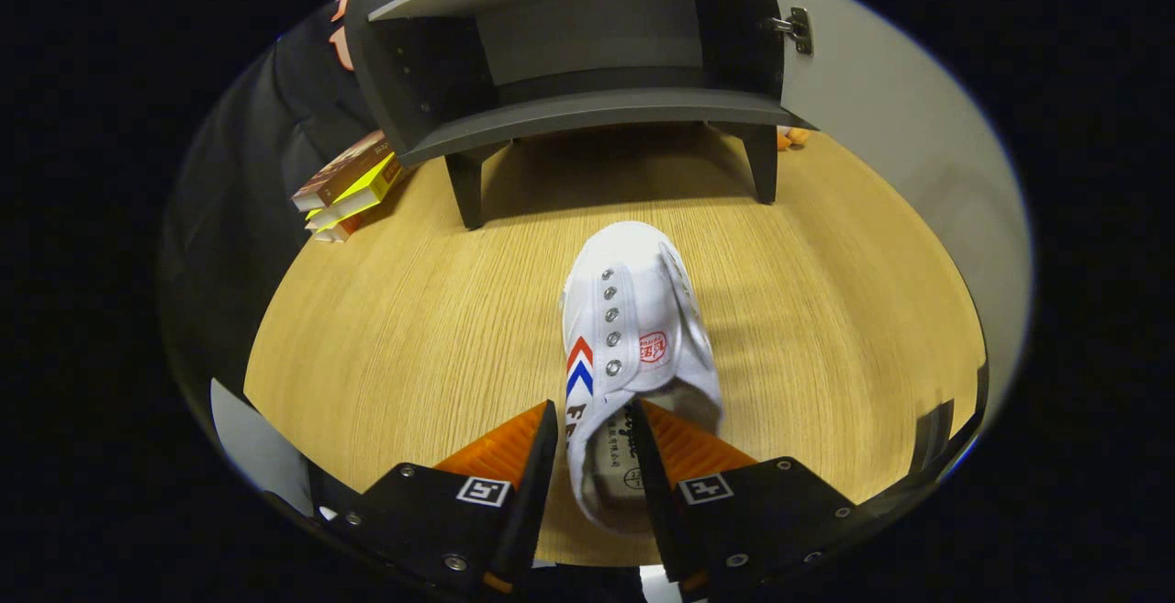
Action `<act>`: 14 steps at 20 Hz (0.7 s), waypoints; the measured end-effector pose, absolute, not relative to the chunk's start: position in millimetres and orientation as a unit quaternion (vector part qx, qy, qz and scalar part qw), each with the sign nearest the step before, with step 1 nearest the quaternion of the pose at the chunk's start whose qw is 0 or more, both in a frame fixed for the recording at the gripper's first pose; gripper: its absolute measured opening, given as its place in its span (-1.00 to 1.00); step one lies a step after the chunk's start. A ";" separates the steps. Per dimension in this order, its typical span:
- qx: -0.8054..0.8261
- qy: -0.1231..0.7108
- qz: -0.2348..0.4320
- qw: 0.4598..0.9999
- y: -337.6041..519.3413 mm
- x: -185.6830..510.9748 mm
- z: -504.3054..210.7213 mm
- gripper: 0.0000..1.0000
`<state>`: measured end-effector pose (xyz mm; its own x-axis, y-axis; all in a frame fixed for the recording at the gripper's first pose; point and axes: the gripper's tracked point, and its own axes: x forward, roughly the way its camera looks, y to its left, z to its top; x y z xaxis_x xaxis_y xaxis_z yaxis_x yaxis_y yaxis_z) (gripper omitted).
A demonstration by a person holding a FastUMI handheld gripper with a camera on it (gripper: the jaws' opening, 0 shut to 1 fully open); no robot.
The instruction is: Open the shoe cabinet door, grab the shoes and put them into the shoe cabinet, then close the shoe cabinet door.
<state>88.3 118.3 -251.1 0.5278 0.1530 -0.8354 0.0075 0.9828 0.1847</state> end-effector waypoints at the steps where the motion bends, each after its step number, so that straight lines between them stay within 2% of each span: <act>1: 0.083 0.483 0.040 0.871 119.1 88.5 -251.3 -0.01; 4: 0.089 0.480 0.042 0.872 124.4 95.6 -257.3 -0.25; 6: 0.089 0.480 0.047 0.872 128.5 97.4 -262.5 -0.51; 7: 0.085 0.481 0.049 0.871 129.2 98.2 -263.5 -0.74; 9: 0.071 0.480 0.050 0.873 128.4 99.0 -261.3 -0.94; 14: 0.096 0.466 0.051 0.878 124.9 103.8 -244.7 -1.00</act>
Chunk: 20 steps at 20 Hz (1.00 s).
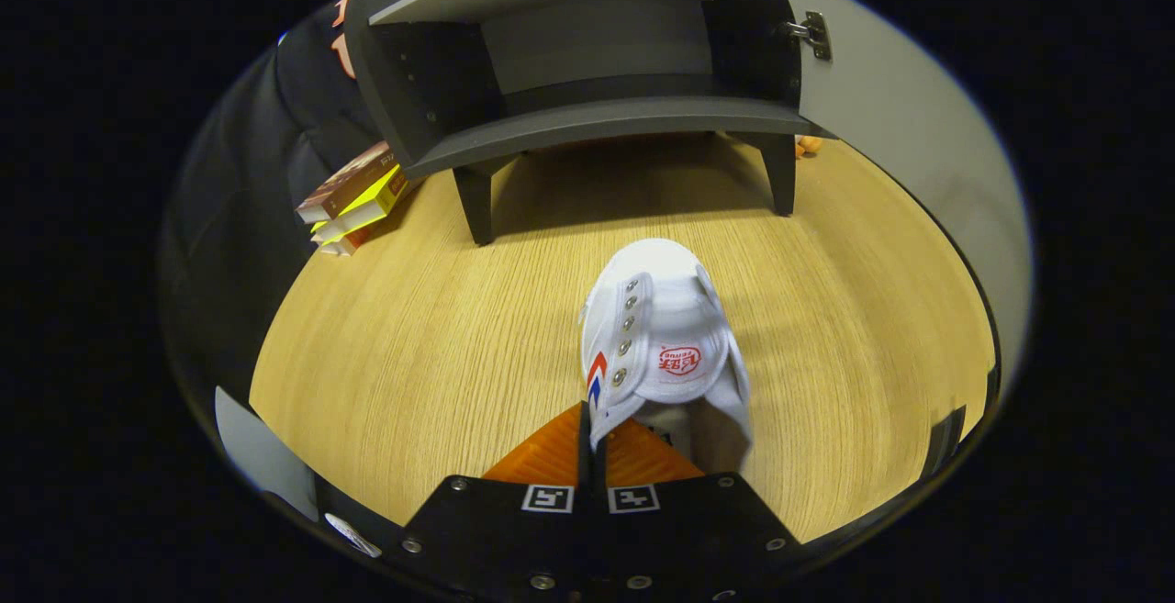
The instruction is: Open the shoe cabinet door, grab the shoes and put them into the shoe cabinet, then close the shoe cabinet door.
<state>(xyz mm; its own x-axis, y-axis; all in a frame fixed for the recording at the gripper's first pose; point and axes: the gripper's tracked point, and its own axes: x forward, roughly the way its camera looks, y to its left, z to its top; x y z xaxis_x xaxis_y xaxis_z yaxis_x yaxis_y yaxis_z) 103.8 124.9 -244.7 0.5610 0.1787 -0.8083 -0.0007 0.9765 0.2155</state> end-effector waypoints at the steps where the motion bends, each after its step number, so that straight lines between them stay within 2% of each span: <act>1: 0.099 0.462 0.050 0.880 123.0 106.4 -239.9 -1.00; 13: 0.077 0.410 0.045 0.908 115.5 107.6 -163.9 -1.00; 20: 0.065 0.355 0.042 0.932 118.8 108.9 -83.8 -1.00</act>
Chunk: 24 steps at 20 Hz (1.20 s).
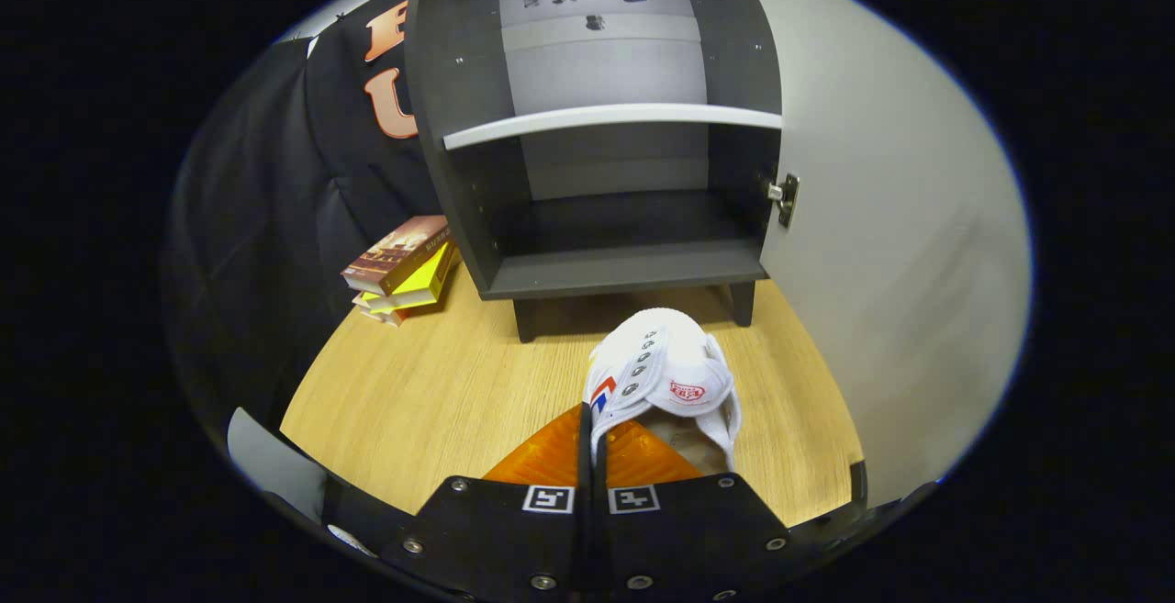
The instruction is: Open the shoe cabinet door, grab the shoes and put them into the shoe cabinet, then close the shoe cabinet door.
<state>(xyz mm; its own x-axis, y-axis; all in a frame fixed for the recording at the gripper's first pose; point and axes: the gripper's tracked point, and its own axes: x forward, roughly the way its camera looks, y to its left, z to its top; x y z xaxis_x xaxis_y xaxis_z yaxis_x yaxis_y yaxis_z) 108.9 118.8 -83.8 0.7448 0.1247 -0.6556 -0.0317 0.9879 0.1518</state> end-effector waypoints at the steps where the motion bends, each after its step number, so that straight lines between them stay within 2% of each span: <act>1: 0.064 0.344 0.042 0.936 119.8 109.9 -69.1 -1.00; 12: 0.051 0.264 0.044 0.962 134.1 124.2 49.4 -1.00; 24: 0.032 0.222 0.055 0.973 134.2 262.6 98.5 -1.00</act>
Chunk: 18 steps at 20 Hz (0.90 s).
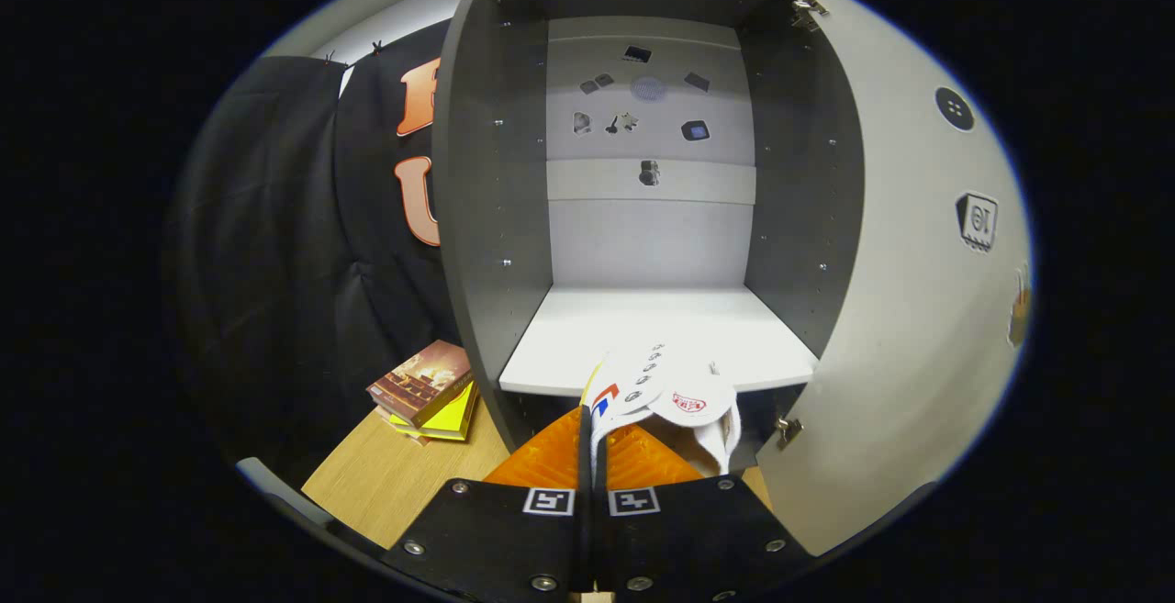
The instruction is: Open the shoe cabinet door, grab the shoes and put them into the shoe cabinet, then close the shoe cabinet door.
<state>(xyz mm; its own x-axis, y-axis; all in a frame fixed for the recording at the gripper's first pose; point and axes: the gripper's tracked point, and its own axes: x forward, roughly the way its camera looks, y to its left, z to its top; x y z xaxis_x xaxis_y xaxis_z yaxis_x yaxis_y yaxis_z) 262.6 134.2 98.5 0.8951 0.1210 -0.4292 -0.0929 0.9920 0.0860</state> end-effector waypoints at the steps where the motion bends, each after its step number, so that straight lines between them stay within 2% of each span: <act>1: 0.031 0.222 0.055 0.973 133.2 278.3 98.0 -1.00; 9: 0.035 0.227 0.060 0.971 135.8 367.9 85.8 -1.00; 18: 0.028 0.245 0.062 0.967 133.9 429.1 62.2 -1.00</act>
